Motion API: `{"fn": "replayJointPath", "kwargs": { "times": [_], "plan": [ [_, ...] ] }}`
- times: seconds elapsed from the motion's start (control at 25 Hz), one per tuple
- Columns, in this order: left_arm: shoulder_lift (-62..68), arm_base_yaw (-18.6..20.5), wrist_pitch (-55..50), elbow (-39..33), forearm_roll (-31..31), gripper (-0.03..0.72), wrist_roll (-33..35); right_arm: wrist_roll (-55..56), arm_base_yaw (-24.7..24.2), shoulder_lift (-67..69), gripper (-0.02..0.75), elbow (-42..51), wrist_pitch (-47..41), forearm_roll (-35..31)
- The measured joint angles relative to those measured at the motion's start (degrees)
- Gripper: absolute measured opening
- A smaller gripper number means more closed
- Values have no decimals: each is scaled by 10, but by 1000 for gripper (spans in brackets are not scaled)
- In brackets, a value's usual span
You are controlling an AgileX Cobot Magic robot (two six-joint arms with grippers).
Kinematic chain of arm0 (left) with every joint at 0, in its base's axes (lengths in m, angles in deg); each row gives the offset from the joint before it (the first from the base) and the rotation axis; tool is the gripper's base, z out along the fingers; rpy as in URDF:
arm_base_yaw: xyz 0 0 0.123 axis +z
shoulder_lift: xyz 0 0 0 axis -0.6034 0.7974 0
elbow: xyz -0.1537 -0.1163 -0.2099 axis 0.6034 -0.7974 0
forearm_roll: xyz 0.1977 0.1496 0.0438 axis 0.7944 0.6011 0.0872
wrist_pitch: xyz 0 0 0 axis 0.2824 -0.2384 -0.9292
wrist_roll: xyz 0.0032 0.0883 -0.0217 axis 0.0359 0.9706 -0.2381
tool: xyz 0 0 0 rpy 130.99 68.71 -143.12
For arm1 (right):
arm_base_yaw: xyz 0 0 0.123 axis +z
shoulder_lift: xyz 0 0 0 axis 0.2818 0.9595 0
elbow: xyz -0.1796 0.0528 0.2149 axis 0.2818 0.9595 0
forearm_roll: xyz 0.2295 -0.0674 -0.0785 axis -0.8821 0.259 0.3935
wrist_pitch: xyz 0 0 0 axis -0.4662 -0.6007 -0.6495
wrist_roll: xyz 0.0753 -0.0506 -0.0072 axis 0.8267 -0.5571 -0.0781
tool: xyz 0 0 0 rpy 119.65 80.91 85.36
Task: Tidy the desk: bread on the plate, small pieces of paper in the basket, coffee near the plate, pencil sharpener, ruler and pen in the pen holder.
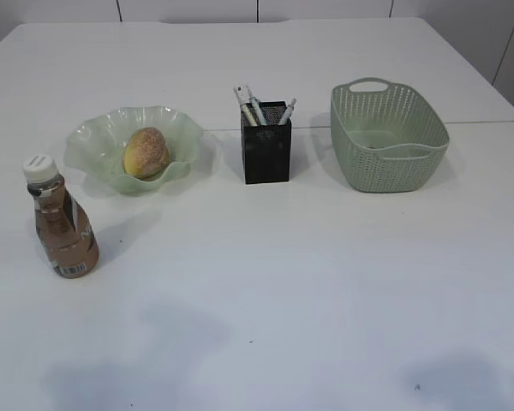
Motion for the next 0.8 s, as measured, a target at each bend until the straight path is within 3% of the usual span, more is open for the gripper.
{"fn": "replayJointPath", "kwargs": {
  "times": [0.24, 0.6, 0.8],
  "plan": [
    [-61, 0, -1, -2, 0, 265, 0, -8, 0, -57, 386, 0, -55, -2],
    [-142, 0, -3, -87, -20, 265, 0, -16, 0, -138, 386, -1, -65, -34],
    [-176, 0, -3, -91, -26, 265, 0, -16, 0, -177, 386, 14, -66, -43]
  ]
}}
